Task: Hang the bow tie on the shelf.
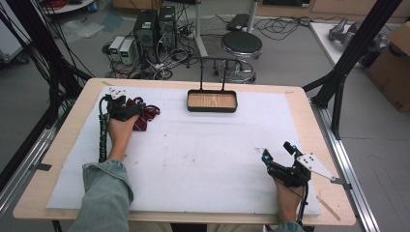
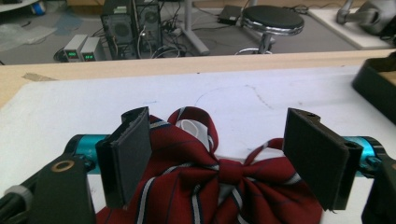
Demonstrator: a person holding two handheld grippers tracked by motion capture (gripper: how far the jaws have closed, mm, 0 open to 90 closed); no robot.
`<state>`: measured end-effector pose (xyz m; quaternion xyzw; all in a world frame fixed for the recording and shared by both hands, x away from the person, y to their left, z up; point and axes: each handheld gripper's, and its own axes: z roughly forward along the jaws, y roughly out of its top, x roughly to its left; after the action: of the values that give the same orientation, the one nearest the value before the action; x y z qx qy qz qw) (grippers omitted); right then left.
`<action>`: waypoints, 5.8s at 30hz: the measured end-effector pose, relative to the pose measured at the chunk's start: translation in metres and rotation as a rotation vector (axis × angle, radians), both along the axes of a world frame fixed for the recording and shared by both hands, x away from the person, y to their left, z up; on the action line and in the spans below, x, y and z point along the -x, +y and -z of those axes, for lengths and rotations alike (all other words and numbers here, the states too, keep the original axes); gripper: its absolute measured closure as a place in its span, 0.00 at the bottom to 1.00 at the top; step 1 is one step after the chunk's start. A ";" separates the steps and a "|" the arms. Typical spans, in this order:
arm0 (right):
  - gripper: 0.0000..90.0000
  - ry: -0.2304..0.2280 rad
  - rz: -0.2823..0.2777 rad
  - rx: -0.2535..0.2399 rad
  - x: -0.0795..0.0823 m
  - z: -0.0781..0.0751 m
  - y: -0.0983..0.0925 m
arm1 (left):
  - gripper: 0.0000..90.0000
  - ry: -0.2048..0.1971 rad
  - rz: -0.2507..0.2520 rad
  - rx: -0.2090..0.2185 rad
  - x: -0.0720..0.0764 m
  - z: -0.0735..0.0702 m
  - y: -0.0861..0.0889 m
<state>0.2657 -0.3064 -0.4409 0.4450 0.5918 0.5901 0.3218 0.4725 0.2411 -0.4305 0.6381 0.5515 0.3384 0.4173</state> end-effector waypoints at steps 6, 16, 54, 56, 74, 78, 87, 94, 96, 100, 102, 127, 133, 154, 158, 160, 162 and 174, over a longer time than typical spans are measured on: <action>0.12 0.005 -0.002 0.005 0.000 0.000 0.000 | 0.31 0.077 -0.018 -0.038 -0.013 0.012 -0.001; 0.12 0.011 -0.003 0.008 -0.001 0.000 0.001 | 0.70 0.145 0.018 -0.033 -0.018 0.017 -0.002; 0.12 0.006 0.000 -0.008 -0.001 0.000 -0.001 | 0.96 -0.235 0.780 -0.110 -0.005 -0.144 -0.106; 0.12 0.004 -0.002 -0.006 -0.001 0.000 -0.001 | 0.96 -0.244 0.799 -0.121 -0.010 -0.148 -0.112; 0.12 0.012 -0.008 -0.010 -0.001 0.001 -0.001 | 0.96 -0.254 0.774 -0.140 -0.058 -0.162 -0.131; 0.12 0.013 -0.010 -0.010 -0.002 0.001 -0.001 | 0.96 -0.227 0.743 -0.158 -0.067 -0.158 -0.132; 0.12 0.011 -0.013 -0.007 -0.002 0.001 -0.001 | 0.96 -0.166 0.641 -0.149 -0.078 -0.135 -0.114; 0.12 0.006 -0.010 0.002 -0.003 0.001 -0.001 | 0.96 -0.128 0.629 -0.156 -0.081 -0.115 -0.114; 0.12 0.010 -0.011 -0.002 -0.002 0.001 0.000 | 0.95 -0.128 0.632 -0.144 -0.081 -0.111 -0.115; 0.12 0.014 -0.012 -0.005 -0.002 0.001 0.000 | 0.91 -0.134 0.630 -0.143 -0.082 -0.111 -0.117; 0.12 0.009 -0.011 -0.002 -0.002 0.001 0.000 | 0.90 -0.128 0.620 -0.150 -0.082 -0.112 -0.116; 0.12 0.015 -0.007 -0.001 -0.001 0.001 0.000 | 0.66 -0.230 0.528 -0.041 -0.009 -0.142 -0.046; 0.12 0.012 -0.003 -0.001 0.000 0.001 0.000 | 0.61 -0.259 0.494 -0.003 0.021 -0.143 -0.021; 0.12 0.017 0.003 0.001 0.001 0.001 0.000 | 0.43 -0.313 0.413 0.043 0.114 -0.117 0.014; 0.12 0.017 0.006 0.002 0.000 0.001 0.000 | 0.39 -0.313 0.402 0.051 0.128 -0.106 0.016; 0.12 0.020 0.006 0.001 0.001 0.001 0.000 | 0.36 -0.305 0.388 0.057 0.135 -0.099 0.017; 0.12 0.018 0.006 0.002 0.000 0.001 0.000 | 0.35 -0.300 0.376 0.071 0.142 -0.092 0.017; 0.12 0.023 0.007 -0.001 0.000 0.001 0.000 | 0.27 -0.289 0.306 0.064 0.176 -0.058 0.019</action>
<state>0.2653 -0.3060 -0.4421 0.4537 0.5937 0.5842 0.3169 0.2969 0.2603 -0.3730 0.6457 0.3931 0.3411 0.5586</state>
